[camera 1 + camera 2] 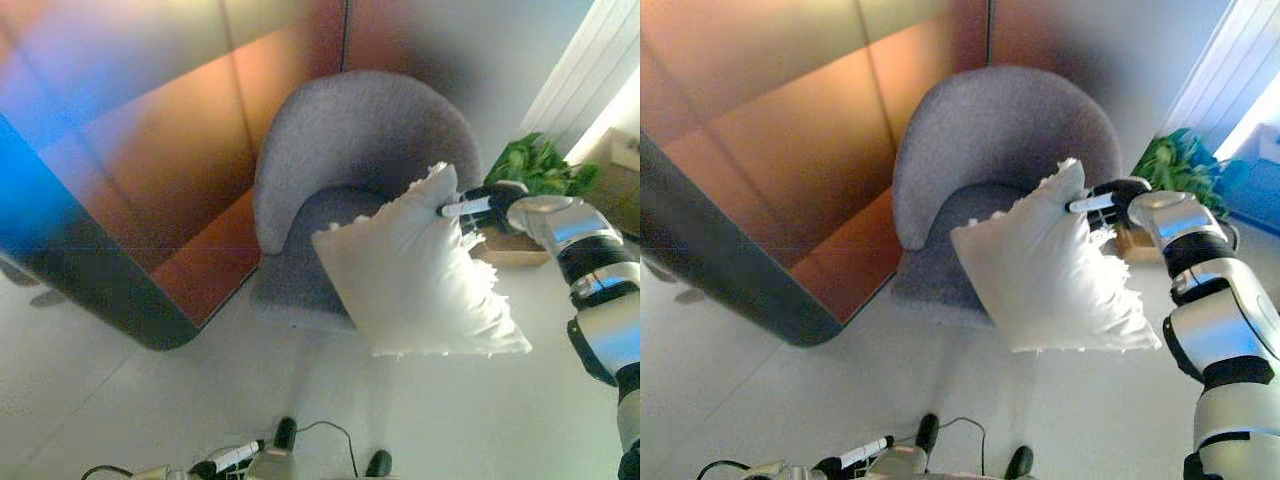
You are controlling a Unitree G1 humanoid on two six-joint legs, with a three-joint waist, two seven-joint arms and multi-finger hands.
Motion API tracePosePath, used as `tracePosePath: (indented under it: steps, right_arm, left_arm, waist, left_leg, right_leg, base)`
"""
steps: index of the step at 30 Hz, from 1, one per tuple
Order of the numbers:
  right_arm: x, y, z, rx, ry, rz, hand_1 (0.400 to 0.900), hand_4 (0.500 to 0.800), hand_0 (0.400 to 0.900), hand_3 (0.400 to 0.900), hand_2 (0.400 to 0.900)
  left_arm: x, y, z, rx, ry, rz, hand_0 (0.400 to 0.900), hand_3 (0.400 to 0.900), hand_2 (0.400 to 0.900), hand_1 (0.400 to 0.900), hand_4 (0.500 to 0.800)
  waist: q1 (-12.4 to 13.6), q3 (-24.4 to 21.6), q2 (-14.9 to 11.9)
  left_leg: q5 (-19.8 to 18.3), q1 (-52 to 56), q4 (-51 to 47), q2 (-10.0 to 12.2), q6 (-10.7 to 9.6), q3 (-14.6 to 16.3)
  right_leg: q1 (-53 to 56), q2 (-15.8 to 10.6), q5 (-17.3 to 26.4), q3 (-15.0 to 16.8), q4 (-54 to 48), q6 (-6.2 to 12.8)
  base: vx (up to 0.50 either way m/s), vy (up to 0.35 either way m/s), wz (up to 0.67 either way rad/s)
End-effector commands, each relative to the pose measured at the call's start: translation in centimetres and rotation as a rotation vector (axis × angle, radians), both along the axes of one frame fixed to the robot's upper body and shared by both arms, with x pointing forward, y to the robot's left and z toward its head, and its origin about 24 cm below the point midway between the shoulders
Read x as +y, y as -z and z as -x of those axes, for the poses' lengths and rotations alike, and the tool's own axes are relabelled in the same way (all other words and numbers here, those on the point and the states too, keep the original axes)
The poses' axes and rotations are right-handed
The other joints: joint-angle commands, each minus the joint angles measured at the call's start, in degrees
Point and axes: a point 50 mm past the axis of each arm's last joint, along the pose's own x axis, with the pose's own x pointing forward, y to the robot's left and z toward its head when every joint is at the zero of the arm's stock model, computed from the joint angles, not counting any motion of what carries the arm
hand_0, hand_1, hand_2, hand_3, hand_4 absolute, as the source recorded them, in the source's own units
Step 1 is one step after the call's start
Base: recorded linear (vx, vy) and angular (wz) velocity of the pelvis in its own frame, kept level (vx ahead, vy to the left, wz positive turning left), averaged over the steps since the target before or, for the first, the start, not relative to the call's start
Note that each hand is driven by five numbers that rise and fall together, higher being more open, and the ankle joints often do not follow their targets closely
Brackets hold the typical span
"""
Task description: Pick up the pillow and put it on the sofa.
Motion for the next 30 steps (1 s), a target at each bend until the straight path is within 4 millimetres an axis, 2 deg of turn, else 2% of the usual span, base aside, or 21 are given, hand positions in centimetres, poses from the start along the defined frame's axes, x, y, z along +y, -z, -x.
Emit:
tracePosePath:
  steps: [1,2,3,4,9,25,28,30]
  right_arm:
    - [-0.6,-16.7,1.0,-0.494,0.028,0.032,0.4,0.5,0.4,0.4,0.4]
    - [-1.1,-17.0,1.3,-0.505,0.06,0.053,0.4,0.5,0.4,0.4,0.4]
    - [-1.9,-17.1,1.6,-0.502,0.113,0.075,0.62,0.632,0.62,0.62,0.62]
    - [-2.3,-17.2,1.7,-0.501,0.136,0.08,0.9,0.8,0.9,0.9,0.9]
    - [-4.4,-16.4,2.5,-0.395,0.206,0.096,0.9,0.8,0.9,0.9,0.9]
    - [-4.5,-15.3,2.3,-0.315,0.163,0.128,0.9,0.8,0.9,0.9,0.9]
    - [-4.9,-14.4,2.4,-0.286,0.148,0.116,0.9,0.8,0.9,0.9,0.9]
    - [-5.5,-12.7,2.4,-0.241,0.123,0.086,0.9,0.8,0.9,0.9,0.9]
  left_arm:
    - [-0.2,0.4,2.6,0.128,0.08,0.029,0.9,0.9,0.9,0.9,0.8]
    - [-0.1,0.4,2.6,0.125,0.081,0.033,0.9,0.9,0.9,0.9,0.8]
    - [0.0,0.4,2.6,0.119,0.084,0.032,0.9,0.9,0.9,0.9,0.8]
    - [0.0,0.4,2.6,0.116,0.086,0.031,0.9,0.9,0.9,0.9,0.8]
    - [0.9,0.2,3.0,0.106,0.109,0.019,0.9,0.9,0.9,0.9,0.8]
    - [1.4,0.0,3.3,0.092,0.144,0.031,0.9,0.9,0.9,0.9,0.8]
    - [1.4,0.0,3.2,0.084,0.147,0.037,0.9,0.9,0.9,0.9,0.8]
    - [1.3,0.0,3.1,0.073,0.143,0.039,0.9,0.9,0.9,0.9,0.8]
  waist:
    - [1.5,0.6,-4.0]
    - [1.6,0.7,-4.0]
    - [1.8,0.7,-4.1]
    - [1.8,0.7,-4.1]
    - [2.6,0.7,-4.6]
    - [2.4,0.6,-4.1]
    - [1.9,0.2,-4.2]
    - [1.5,-0.4,-4.1]
  left_leg:
    - [-6.1,1.9,-0.4,-1.3,0.4,2.3]
    - [-6.2,1.8,-0.4,-1.3,0.3,2.2]
    - [-6.2,1.7,-0.4,-1.2,0.3,2.2]
    - [-6.2,1.7,-0.4,-1.3,0.3,2.2]
    - [-6.4,1.5,-0.4,-1.0,0.1,2.1]
    - [-6.8,1.6,-0.4,-0.7,-0.2,3.2]
    - [-6.8,1.7,-0.4,-0.6,-0.3,3.6]
    - [-6.9,2.0,-0.4,-0.6,-0.4,4.0]
  right_leg:
    - [3.3,0.9,-3.9,1.1,0.7,1.86]
    - [3.3,0.9,-4.0,1.1,0.7,1.85]
    - [3.3,0.9,-4.0,0.9,0.6,1.85]
    - [3.3,0.8,-4.1,0.8,0.6,1.88]
    - [3.2,0.7,-4.1,0.4,0.6,1.91]
    - [2.9,0.7,-4.4,1.1,0.2,1.67]
    - [2.8,0.7,-4.4,1.4,0.1,1.75]
    - [3.0,0.7,-4.4,1.5,0.1,1.85]
  base:
    - [-0.01,-0.012,0.05]
    - [0.0,-0.015,0.05]
    - [0.0,-0.016,0.06]
    - [0.01,-0.023,0.07]
    - [0.01,-0.03,0.03]
    - [-0.02,-0.013,-0.04]
    - [-0.03,-0.012,-0.06]
    - [-0.01,-0.01,-0.07]
